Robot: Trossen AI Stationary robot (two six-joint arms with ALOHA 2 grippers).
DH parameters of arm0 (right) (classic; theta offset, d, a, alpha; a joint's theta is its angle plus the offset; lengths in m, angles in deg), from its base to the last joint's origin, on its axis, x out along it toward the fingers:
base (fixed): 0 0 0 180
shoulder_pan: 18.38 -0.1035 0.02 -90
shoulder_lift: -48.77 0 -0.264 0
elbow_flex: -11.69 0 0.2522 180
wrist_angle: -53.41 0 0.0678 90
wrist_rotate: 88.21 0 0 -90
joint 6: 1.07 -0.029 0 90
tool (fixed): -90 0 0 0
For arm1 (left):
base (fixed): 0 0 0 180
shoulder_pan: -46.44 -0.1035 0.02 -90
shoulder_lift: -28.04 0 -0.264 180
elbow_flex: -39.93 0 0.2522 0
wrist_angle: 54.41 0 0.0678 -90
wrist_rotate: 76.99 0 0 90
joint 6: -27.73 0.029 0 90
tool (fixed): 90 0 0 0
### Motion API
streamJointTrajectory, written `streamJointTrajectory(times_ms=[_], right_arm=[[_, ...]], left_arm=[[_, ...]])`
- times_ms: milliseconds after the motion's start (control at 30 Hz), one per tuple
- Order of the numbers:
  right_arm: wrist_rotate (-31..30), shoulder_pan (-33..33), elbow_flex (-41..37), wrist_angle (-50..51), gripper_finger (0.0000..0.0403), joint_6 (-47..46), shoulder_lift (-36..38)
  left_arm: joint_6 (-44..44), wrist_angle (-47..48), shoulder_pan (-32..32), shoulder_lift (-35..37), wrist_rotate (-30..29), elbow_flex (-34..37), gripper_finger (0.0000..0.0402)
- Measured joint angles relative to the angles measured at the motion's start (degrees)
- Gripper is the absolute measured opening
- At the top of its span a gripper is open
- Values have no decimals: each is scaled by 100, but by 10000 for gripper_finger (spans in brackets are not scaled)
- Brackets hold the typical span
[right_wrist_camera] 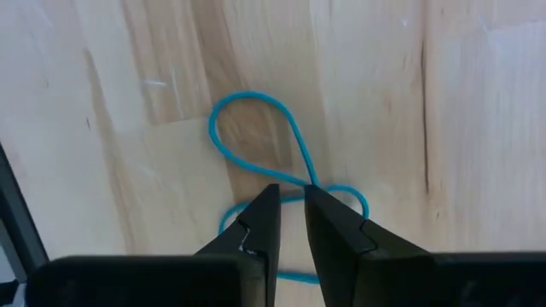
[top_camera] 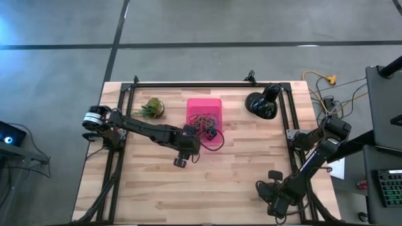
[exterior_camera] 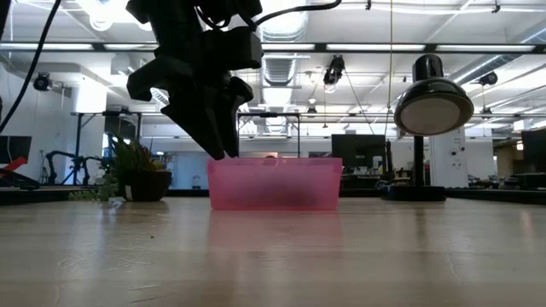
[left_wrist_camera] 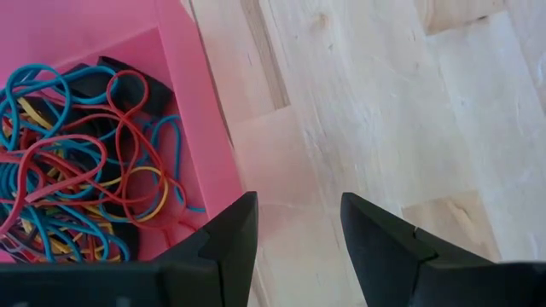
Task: Pick and place rubber bands into bin
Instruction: Put the blue rubber bands into the pink bin
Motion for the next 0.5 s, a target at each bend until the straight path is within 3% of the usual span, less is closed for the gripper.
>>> streamJointTrajectory(times_ms=[500], right_arm=[[-253,0,-13,108,52,239,-40]], left_arm=[[0,-4,0,0,0,7,154]])
